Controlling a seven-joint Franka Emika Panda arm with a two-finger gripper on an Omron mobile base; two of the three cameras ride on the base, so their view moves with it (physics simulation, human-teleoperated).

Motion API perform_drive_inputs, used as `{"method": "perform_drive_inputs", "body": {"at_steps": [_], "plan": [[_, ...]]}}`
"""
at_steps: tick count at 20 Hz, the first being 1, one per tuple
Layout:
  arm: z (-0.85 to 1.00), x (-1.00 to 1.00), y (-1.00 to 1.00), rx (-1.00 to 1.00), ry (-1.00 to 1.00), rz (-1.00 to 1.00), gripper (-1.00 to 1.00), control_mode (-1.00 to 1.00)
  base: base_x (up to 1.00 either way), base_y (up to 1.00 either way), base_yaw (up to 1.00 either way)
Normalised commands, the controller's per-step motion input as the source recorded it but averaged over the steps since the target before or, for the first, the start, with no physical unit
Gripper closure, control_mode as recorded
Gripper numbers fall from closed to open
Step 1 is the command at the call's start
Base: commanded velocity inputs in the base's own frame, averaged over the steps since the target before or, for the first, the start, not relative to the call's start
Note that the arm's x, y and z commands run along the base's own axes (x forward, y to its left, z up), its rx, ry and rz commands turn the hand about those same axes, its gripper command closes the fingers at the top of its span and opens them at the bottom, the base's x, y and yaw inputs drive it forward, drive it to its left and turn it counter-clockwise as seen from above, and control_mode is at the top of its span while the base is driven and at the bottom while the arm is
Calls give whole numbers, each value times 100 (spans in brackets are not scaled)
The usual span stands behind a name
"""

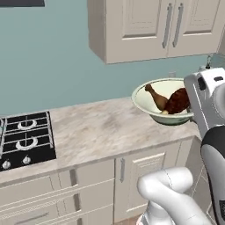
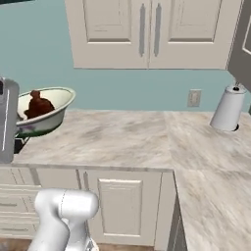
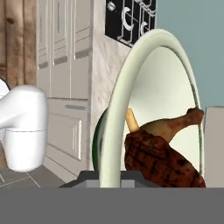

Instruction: Place the bowl with the squash and lemon on the top shelf of the fridge. Place the bowl with the steak and chicken drumstick on the second highest shelf of the fridge.

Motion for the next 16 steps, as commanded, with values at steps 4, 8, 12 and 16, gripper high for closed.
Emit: {"method": "perform_drive_inputs", "body": {"at_steps": [4, 8, 12, 16], "plan": [[0, 0, 0, 0, 0, 0, 100, 100, -40, 95, 70], [0, 0, 0, 0, 0, 0, 100, 100, -12, 67, 92], [0, 0, 0, 0, 0, 0, 100, 100, -7, 54, 95], [0, 0, 0, 0, 0, 0, 100, 100, 0, 42, 94]]}}
